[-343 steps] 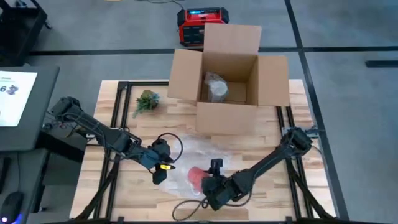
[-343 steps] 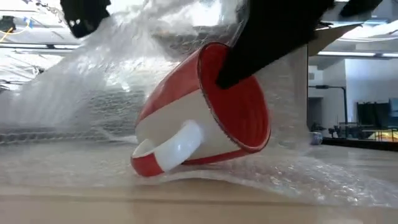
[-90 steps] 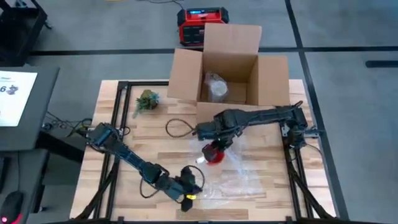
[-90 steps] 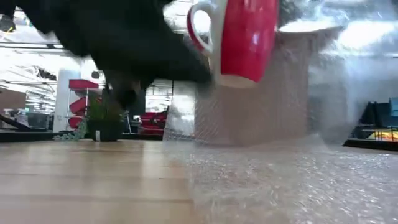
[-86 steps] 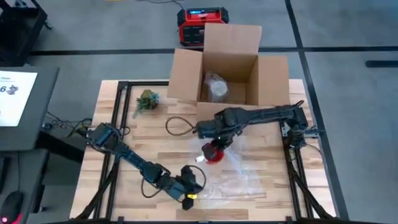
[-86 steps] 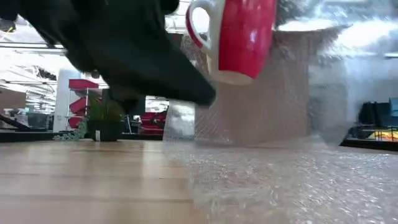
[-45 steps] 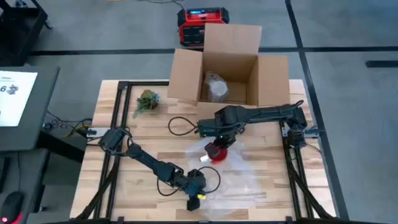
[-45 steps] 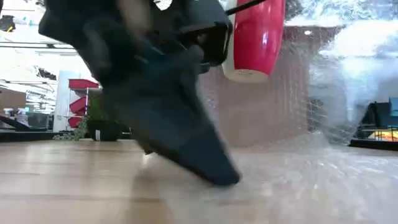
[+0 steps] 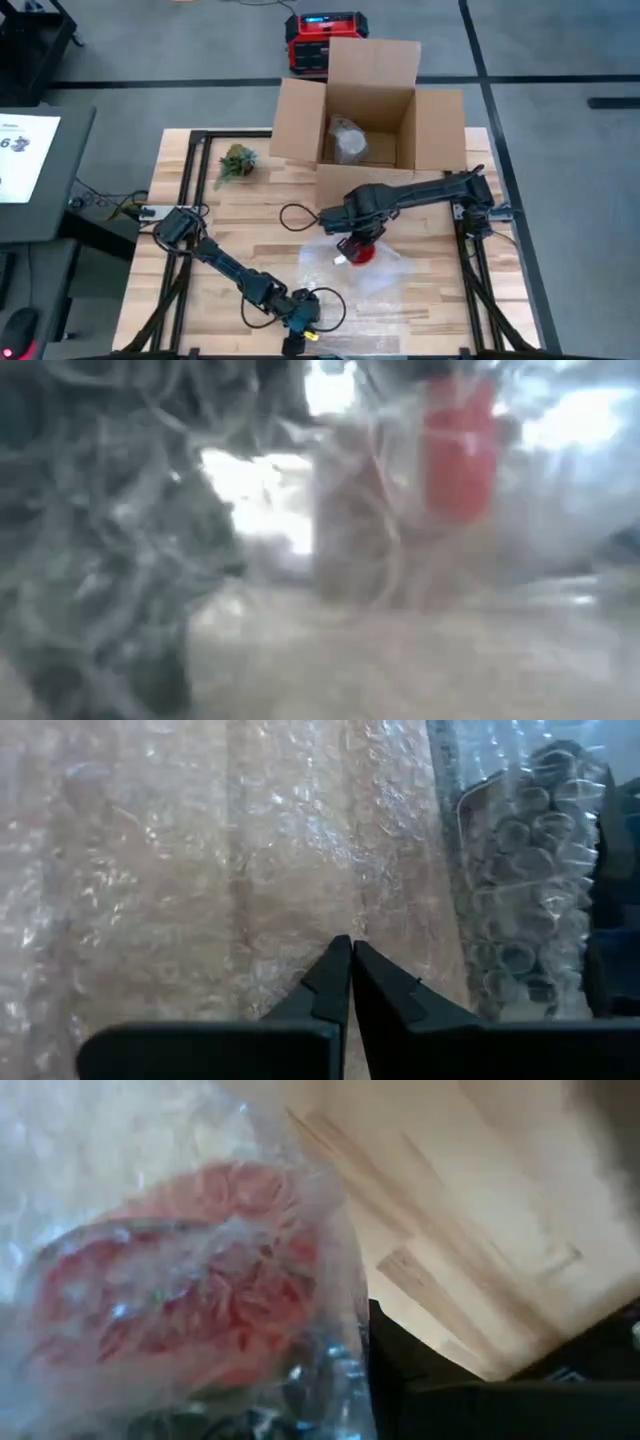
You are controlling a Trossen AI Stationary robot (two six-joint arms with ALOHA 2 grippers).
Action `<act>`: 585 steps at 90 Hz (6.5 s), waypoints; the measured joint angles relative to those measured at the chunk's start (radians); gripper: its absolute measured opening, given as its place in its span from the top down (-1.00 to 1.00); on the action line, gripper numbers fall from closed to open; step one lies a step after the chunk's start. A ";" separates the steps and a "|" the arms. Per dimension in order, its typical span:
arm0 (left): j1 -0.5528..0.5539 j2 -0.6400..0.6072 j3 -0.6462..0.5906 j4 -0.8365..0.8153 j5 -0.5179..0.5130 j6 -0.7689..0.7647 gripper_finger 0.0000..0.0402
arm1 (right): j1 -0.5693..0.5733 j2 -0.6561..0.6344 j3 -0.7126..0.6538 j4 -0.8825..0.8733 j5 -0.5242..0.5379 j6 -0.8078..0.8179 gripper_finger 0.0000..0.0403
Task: Wrap mug
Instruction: Wrap the red mug in the bubble wrap
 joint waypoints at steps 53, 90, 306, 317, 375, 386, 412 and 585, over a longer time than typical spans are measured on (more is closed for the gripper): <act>-0.015 -0.046 -0.005 -0.118 0.149 -0.040 1.00 | -0.003 -0.012 0.044 0.000 0.188 -0.042 1.00; 0.024 -0.215 -0.006 -0.339 0.081 0.028 1.00 | 0.032 0.119 0.044 0.081 0.112 -0.129 1.00; -0.046 -0.488 -0.002 -0.667 -0.239 -0.179 1.00 | 0.364 -0.020 0.190 0.012 0.356 0.104 0.95; 0.009 -0.496 -0.002 -0.654 -0.248 -0.163 1.00 | 0.419 -0.072 0.063 0.036 0.424 0.326 0.79; 0.071 -0.584 -0.002 -0.634 -0.239 -0.086 1.00 | 0.092 -0.113 -0.315 0.417 0.233 0.332 -0.25; 0.071 -0.578 -0.002 -0.616 -0.240 -0.084 1.00 | 0.059 -0.102 -0.365 0.480 0.155 0.298 -0.13; 0.094 -0.575 -0.002 -0.600 -0.266 -0.043 1.00 | 0.057 -0.096 -0.444 0.581 0.143 0.268 0.57; 0.402 -0.104 0.047 -0.372 -0.208 0.249 1.00 | 0.405 -0.070 -0.400 0.301 0.089 0.501 0.99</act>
